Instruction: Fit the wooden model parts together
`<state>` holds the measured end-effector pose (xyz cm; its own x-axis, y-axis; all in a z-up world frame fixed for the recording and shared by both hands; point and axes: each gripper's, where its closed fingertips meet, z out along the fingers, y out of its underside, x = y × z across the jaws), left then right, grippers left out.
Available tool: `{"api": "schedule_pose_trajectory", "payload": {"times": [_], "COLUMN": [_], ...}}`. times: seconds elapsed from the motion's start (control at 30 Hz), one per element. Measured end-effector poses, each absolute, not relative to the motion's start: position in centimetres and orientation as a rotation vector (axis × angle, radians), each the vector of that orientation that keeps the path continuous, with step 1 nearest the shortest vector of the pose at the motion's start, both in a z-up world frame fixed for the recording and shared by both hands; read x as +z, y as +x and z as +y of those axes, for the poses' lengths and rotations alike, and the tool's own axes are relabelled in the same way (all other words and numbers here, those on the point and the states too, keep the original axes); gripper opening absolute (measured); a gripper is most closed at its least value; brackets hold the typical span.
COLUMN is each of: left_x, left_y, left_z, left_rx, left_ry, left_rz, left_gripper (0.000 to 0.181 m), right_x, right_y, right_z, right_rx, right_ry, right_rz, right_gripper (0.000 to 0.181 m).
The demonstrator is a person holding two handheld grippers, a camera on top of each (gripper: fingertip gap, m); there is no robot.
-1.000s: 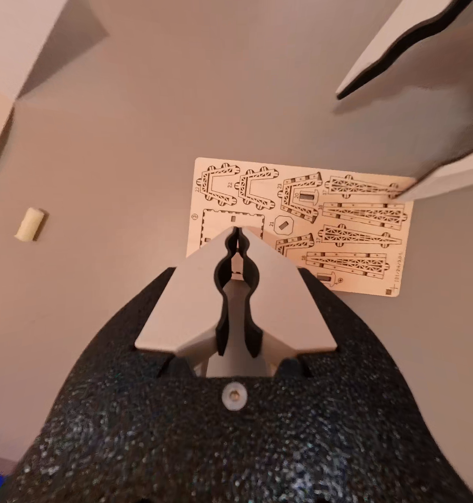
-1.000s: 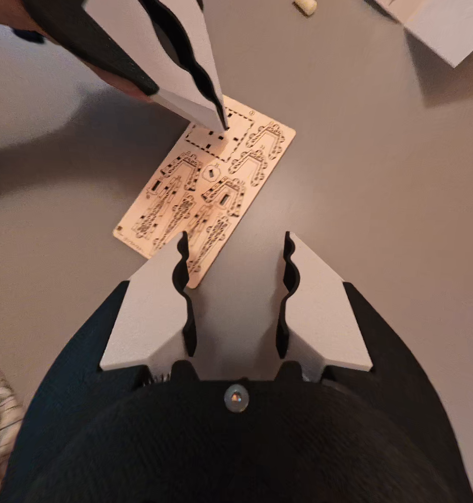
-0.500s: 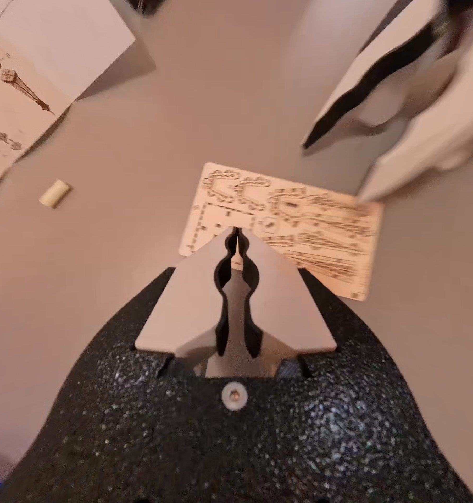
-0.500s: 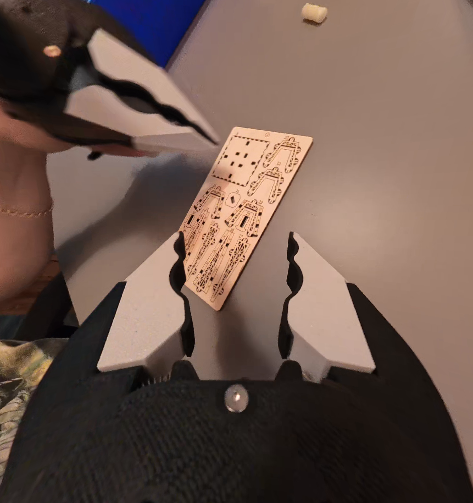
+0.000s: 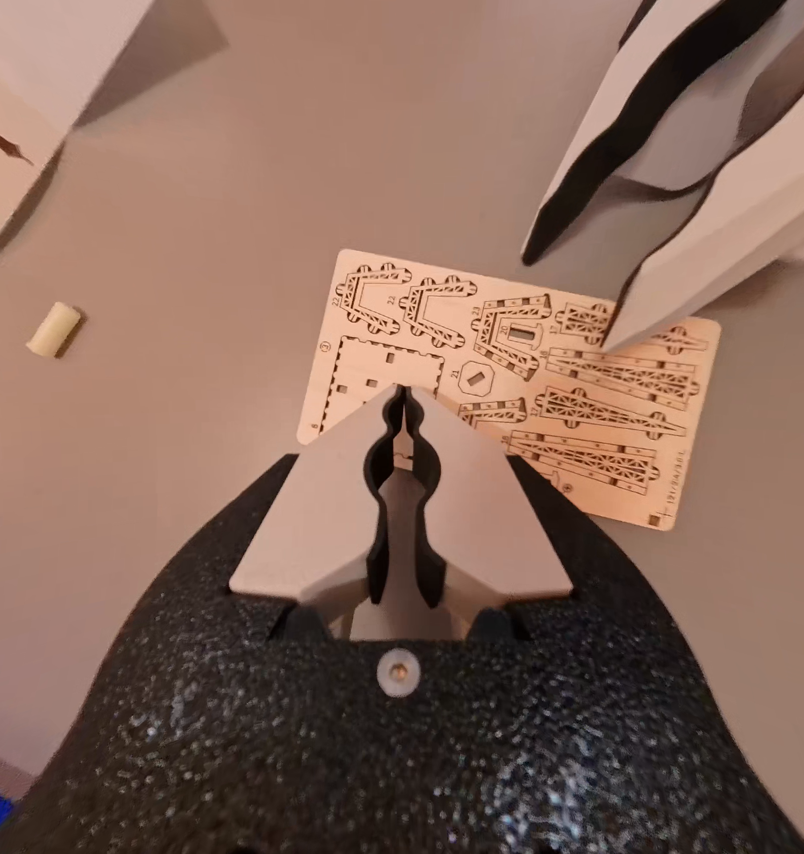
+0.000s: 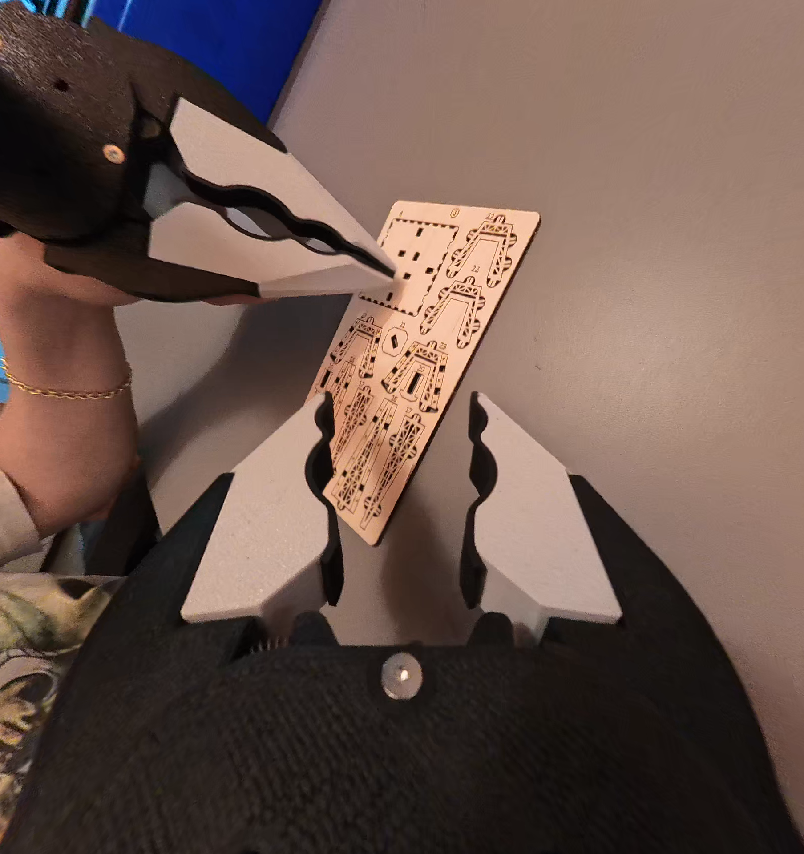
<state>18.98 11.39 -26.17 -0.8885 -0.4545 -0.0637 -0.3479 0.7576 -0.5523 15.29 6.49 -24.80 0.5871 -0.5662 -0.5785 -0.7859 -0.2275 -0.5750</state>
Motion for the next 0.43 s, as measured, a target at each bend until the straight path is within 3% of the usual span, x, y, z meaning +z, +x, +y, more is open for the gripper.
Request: {"api": "schedule_pose_trajectory", "payload": {"times": [0.03,0.33,0.43], "left_x": [-26.6,-26.6,-26.6], "left_y": [18.9,18.9,18.9], "left_z": [11.4,11.5,11.5], "left_rx": [-0.777,-0.843,-0.847], "left_ry": [-0.626,-0.670,-0.671], "left_rz": [2.780,2.759,2.745], "left_gripper": [0.000,0.000,0.000], "right_x": [-24.8,-25.2,-24.9], "right_y": [15.3,16.7,16.7], "right_z": [6.6,6.9,7.2], "right_rx": [0.324,0.404,0.434], "right_ry": [-1.913,-1.841,-1.830], "right_rz": [1.090,1.198,1.230], "right_gripper": [0.055,0.036,0.043]}}
